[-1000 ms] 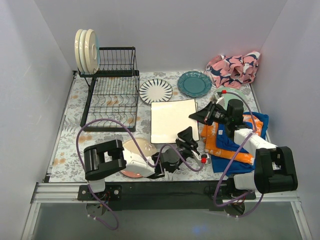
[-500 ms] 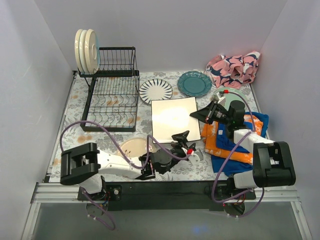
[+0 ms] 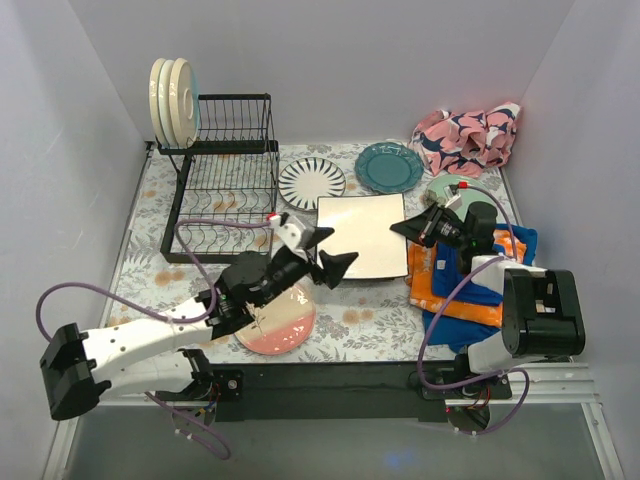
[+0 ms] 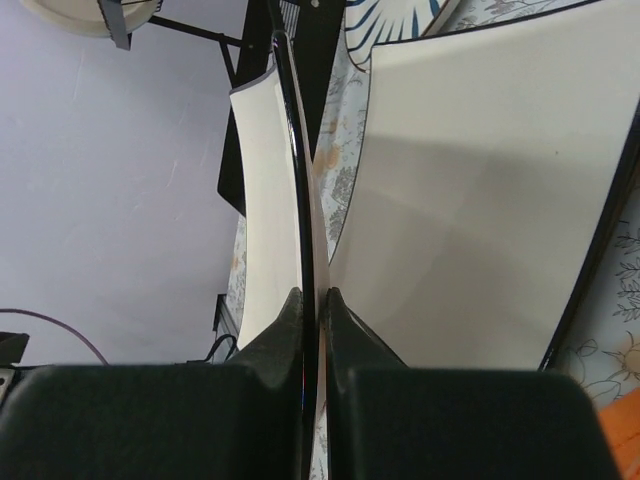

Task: Unload the plates from the dish rack
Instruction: Place the plate at the center of the board.

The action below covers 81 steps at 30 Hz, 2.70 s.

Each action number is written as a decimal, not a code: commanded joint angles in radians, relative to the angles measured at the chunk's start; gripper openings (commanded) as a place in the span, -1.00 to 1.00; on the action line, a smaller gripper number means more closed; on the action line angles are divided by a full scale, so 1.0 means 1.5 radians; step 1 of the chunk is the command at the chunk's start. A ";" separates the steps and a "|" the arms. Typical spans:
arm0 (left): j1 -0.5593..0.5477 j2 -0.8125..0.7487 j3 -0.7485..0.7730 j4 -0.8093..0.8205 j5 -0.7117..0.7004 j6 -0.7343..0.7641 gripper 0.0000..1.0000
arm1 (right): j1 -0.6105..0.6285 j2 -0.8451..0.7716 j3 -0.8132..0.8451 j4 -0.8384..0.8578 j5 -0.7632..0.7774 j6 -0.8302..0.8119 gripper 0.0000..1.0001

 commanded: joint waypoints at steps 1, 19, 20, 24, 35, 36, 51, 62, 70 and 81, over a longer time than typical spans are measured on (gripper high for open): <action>0.010 -0.061 -0.038 -0.043 -0.058 -0.113 0.47 | -0.005 0.026 0.036 0.100 -0.030 0.024 -0.97; 0.020 -0.229 -0.231 0.093 -0.157 -0.055 0.48 | 0.000 0.173 0.070 0.220 -0.012 0.080 -0.97; 0.019 -0.233 -0.230 0.092 -0.159 -0.051 0.48 | 0.001 0.183 0.073 0.220 -0.011 0.076 -0.97; 0.018 -0.246 -0.240 0.098 -0.165 -0.050 0.48 | 0.001 0.204 0.084 0.228 -0.009 0.076 -0.97; 0.012 -0.250 -0.247 0.103 -0.185 -0.045 0.48 | 0.001 0.233 0.107 0.227 -0.016 0.072 -0.97; 0.011 -0.251 -0.247 0.104 -0.185 -0.045 0.48 | 0.001 0.235 0.107 0.227 -0.016 0.073 -0.97; 0.010 -0.257 -0.249 0.105 -0.187 -0.043 0.48 | 0.001 0.261 0.104 0.223 -0.010 0.071 -0.97; 0.010 -0.262 -0.250 0.104 -0.185 -0.042 0.48 | 0.001 0.266 0.101 0.217 -0.004 0.064 -0.97; 0.009 -0.264 -0.250 0.103 -0.185 -0.042 0.48 | 0.004 0.276 0.104 0.215 -0.003 0.060 -0.97; 0.009 -0.268 -0.252 0.102 -0.187 -0.041 0.48 | 0.006 0.287 0.109 0.204 -0.005 0.060 -0.97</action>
